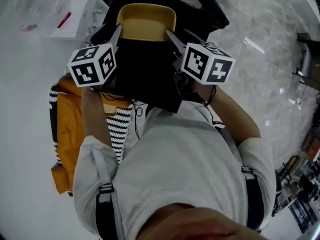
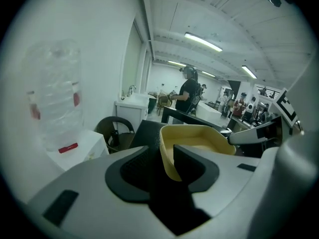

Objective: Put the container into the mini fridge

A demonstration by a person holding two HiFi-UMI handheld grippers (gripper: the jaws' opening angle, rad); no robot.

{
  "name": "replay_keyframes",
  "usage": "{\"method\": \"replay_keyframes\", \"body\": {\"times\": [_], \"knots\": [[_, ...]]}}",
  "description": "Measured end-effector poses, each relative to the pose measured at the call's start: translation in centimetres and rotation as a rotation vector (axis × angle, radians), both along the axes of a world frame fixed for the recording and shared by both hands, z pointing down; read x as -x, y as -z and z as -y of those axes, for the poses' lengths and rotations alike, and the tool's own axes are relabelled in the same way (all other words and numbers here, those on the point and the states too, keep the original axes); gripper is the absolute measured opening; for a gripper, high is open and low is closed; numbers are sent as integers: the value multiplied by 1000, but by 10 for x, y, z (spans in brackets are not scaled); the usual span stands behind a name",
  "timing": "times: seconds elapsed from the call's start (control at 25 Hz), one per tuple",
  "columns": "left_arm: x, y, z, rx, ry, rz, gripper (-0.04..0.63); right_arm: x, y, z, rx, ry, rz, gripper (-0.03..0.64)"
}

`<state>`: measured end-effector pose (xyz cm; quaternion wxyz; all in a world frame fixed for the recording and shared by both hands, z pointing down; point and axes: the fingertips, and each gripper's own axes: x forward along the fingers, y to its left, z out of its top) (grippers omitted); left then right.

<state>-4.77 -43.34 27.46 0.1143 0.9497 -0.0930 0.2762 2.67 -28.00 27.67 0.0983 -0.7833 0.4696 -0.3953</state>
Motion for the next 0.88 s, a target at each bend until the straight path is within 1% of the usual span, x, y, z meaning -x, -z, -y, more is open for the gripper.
{"method": "replay_keyframes", "body": {"times": [0.24,0.32,0.36,0.44,0.56,0.76,0.84,0.88], "knots": [[-13,0,-20,66,-85,18,144,-6,-11,-4,74,-53,24,204],[-15,-2,-27,96,-108,24,141,-6,-12,-3,85,-52,17,177],[-15,-3,-28,105,-112,24,141,-5,-12,-2,93,-49,6,136],[-13,-4,-30,102,-106,21,141,-5,-12,-1,115,-40,-19,117],[-9,-2,-33,60,-98,14,141,-6,-9,-2,133,-13,-60,100],[-2,-4,-39,-73,-94,30,139,-5,-7,-3,134,1,-98,84],[2,-1,-42,-105,-71,27,114,-3,-7,-7,139,9,-102,75],[3,2,-43,-107,-59,20,98,-4,-6,-8,137,18,-104,72]]}}
